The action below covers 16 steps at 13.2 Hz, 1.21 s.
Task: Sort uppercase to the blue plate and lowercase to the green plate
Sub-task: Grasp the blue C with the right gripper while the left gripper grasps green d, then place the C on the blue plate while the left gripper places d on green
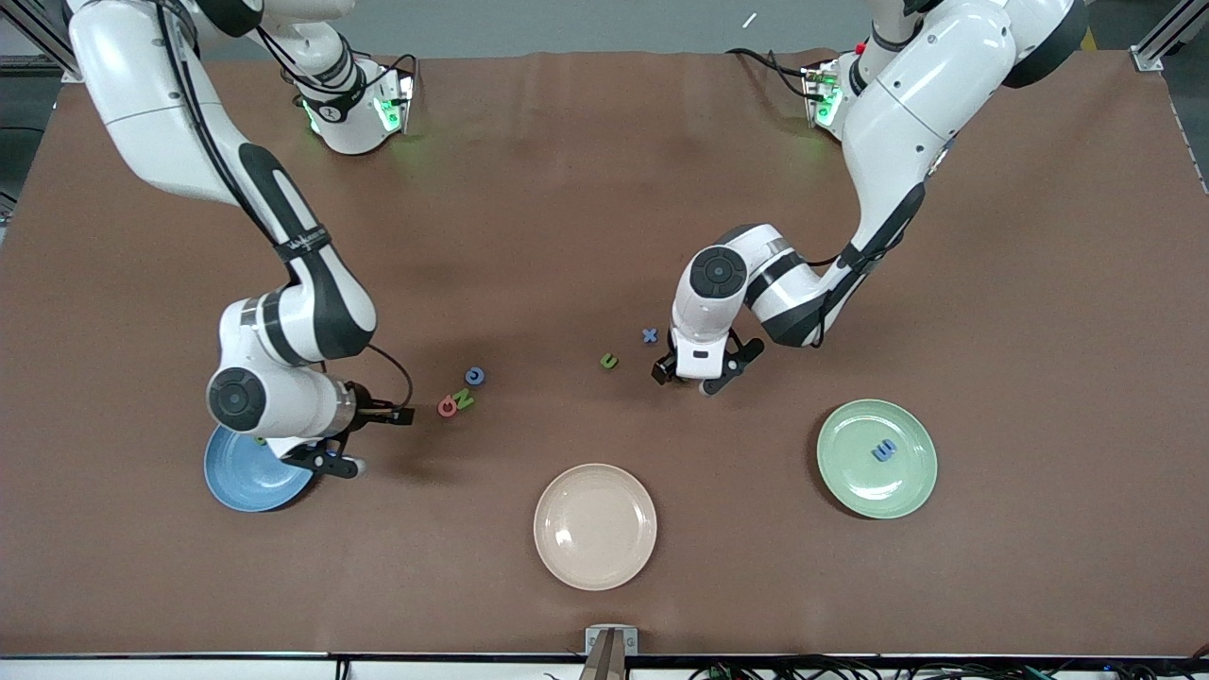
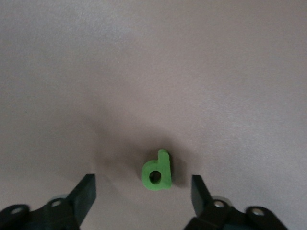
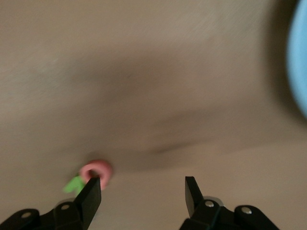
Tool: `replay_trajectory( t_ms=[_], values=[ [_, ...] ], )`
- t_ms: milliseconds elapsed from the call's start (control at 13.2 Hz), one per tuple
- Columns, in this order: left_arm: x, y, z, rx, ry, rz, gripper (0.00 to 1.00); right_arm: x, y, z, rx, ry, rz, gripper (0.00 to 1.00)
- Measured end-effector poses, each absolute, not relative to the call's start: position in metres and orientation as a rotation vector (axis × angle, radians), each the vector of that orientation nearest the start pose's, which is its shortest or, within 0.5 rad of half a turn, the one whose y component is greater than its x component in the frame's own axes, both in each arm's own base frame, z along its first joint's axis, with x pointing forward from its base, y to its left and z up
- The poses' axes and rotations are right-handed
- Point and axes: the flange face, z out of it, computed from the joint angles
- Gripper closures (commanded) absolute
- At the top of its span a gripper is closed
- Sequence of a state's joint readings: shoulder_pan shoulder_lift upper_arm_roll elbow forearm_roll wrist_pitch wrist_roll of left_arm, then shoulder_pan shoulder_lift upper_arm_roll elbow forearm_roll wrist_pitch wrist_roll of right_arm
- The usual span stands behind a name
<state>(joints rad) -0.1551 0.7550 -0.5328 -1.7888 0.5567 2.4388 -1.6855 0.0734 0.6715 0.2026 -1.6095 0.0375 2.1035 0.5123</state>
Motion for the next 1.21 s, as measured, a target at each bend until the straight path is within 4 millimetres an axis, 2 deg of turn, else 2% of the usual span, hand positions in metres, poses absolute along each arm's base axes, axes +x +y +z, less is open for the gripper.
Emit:
replay_trajectory(
  t_ms=[227, 303, 455, 531, 682, 758, 910, 1061, 1213],
  values=[
    [0.522, -0.394, 0.178, -2.993, -1.066, -0.059, 0.33, 0.630, 0.239, 0.225, -3.011, 0.589, 0.345, 0.21],
    [0.522, -0.393, 0.177, -2.992, -1.066, -0.059, 0.36, 0.623, 0.251, 0.221, -3.011, 0.616, 0.343, 0.21],
    [0.521, -0.393, 0.174, -2.989, -1.064, -0.052, 0.47, 0.610, 0.260, 0.205, -3.008, 0.656, 0.341, 0.21],
    [0.520, -0.394, 0.172, -2.988, -1.061, -0.048, 0.59, 0.604, 0.262, 0.196, -3.006, 0.665, 0.336, 0.21],
    [0.520, -0.394, 0.173, -2.989, -1.061, -0.049, 0.93, 0.592, 0.265, 0.180, -3.006, 0.662, 0.325, 0.23],
    [0.521, -0.395, 0.174, -2.992, -1.063, -0.052, 1.00, 0.587, 0.266, 0.175, -3.008, 0.663, 0.328, 0.26],
    [0.525, -0.396, 0.179, -2.998, -1.068, -0.063, 1.00, 0.584, 0.267, 0.172, -3.010, 0.662, 0.330, 0.39],
    [0.533, -0.390, 0.182, -2.998, -1.075, -0.084, 1.00, 0.584, 0.268, 0.172, -3.010, 0.662, 0.330, 0.56],
    [0.546, -0.379, 0.197, -2.999, -1.022, -0.122, 1.00, 0.585, 0.269, 0.174, -3.006, 0.661, 0.320, 0.73]
  ],
)
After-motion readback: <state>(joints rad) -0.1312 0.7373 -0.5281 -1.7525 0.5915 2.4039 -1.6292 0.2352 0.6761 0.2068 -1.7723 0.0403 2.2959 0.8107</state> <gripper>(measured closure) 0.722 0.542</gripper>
